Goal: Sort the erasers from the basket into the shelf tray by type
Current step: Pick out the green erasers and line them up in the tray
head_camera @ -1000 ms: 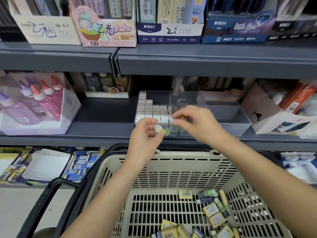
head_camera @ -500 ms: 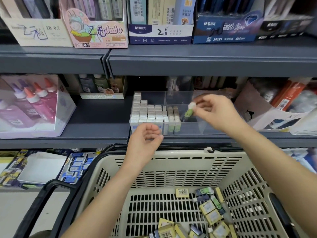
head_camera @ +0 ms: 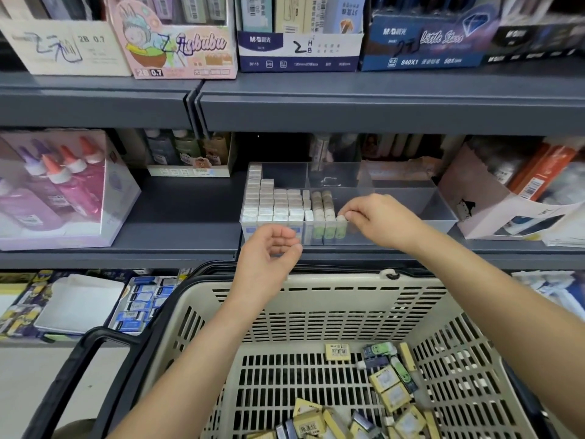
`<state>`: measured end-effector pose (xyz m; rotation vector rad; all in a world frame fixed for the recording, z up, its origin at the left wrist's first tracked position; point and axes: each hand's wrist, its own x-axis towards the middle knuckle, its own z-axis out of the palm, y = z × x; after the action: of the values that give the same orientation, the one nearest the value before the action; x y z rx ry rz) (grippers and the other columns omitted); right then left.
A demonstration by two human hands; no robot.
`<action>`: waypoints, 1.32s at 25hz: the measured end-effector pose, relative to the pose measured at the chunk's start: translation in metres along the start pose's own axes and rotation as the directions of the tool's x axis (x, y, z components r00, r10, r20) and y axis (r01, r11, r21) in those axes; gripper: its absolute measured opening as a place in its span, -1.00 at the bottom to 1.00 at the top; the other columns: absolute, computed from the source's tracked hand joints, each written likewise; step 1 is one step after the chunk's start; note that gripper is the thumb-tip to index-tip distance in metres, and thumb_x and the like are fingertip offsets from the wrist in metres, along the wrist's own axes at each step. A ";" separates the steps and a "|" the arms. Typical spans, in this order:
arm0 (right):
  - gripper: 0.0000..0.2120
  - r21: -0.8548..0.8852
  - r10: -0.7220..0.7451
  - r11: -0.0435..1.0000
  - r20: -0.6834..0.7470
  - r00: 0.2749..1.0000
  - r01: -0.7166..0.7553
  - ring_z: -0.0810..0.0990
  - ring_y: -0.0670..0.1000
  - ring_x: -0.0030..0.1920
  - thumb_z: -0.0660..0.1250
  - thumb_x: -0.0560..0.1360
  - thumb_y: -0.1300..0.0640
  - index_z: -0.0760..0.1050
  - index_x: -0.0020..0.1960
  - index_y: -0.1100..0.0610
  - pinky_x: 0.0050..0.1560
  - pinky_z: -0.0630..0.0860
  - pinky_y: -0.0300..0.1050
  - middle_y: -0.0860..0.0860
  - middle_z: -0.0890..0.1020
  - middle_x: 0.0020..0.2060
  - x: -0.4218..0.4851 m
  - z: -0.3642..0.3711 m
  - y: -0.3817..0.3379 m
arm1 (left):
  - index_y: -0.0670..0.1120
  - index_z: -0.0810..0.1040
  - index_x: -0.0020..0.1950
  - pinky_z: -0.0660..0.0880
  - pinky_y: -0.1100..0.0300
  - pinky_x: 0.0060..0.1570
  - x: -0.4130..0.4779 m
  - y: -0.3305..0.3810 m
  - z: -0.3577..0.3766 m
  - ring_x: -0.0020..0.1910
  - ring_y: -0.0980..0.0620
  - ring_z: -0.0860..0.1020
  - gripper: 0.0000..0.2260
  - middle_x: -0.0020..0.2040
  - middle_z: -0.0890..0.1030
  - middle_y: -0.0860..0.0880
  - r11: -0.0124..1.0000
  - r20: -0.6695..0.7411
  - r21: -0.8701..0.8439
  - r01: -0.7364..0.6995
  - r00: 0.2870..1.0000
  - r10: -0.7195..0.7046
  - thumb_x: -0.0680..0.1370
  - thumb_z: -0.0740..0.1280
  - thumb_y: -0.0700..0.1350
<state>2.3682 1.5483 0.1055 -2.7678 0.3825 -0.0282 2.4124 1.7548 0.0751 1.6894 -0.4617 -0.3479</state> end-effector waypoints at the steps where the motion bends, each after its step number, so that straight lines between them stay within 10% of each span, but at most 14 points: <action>1: -0.74 -0.003 -0.005 1.000 0.013 1.000 0.005 0.52 0.05 0.16 0.12 0.60 0.11 0.55 0.17 0.06 0.18 0.44 -0.03 -0.01 0.61 0.12 0.000 0.000 -0.001 | -0.02 0.49 -0.08 0.50 0.36 -0.03 -0.001 0.000 0.000 -0.11 0.09 0.55 -0.84 -0.06 0.61 -0.04 1.000 -0.003 -0.005 -0.002 1.000 0.002 0.49 0.37 -0.27; 11: -0.81 0.338 0.082 0.939 -0.398 0.914 0.063 0.57 -0.19 -0.05 0.24 0.53 0.12 0.58 0.08 0.03 0.02 0.48 -0.29 -0.18 0.65 -0.08 -0.070 0.002 0.001 | -0.03 0.52 -0.08 0.48 0.31 -0.30 -0.040 -0.002 0.015 -0.19 0.09 0.57 -0.92 -0.13 0.61 -0.08 0.996 0.030 -0.087 0.020 0.999 -0.017 0.50 0.32 -0.21; 17: -0.85 0.287 0.118 0.951 0.011 0.993 -0.116 0.56 -0.12 -0.20 0.22 0.55 0.15 0.57 -0.01 0.10 -0.19 0.43 -0.23 -0.09 0.62 -0.20 -0.122 0.092 0.018 | -0.03 0.51 -0.04 0.46 0.25 -0.12 -0.081 -0.039 0.029 -0.13 0.11 0.53 -0.97 -0.14 0.56 0.05 0.946 0.335 0.291 0.142 0.911 -0.240 0.53 0.32 -0.13; 21: -0.77 -0.061 0.393 0.915 0.366 0.843 -0.400 0.55 0.13 -0.01 0.13 0.55 0.30 0.45 0.16 0.25 -0.13 0.46 -0.11 0.17 0.56 0.07 -0.132 0.150 0.056 | -0.04 0.51 0.02 0.49 0.17 0.03 -0.093 -0.065 0.026 -0.04 0.08 0.54 -0.89 -0.06 0.57 0.04 0.887 0.385 0.442 0.135 0.864 -0.324 0.53 0.32 -0.05; 33: -0.57 -0.175 0.286 0.955 0.342 0.895 -0.239 0.40 0.10 0.23 0.34 0.47 -0.01 0.33 0.29 0.01 0.17 0.41 -0.04 0.06 0.41 0.21 -0.152 0.191 0.071 | -0.02 0.50 -0.13 0.53 0.05 -0.02 -0.093 -0.120 0.029 -0.13 0.00 0.53 -0.93 -0.12 0.57 -0.06 0.787 0.330 0.572 0.229 0.815 -0.477 0.55 0.27 -0.08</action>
<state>2.2160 1.5880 -0.0937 -2.7358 0.6721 0.5889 2.3301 1.7908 -0.0510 2.2328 -0.6094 -1.0073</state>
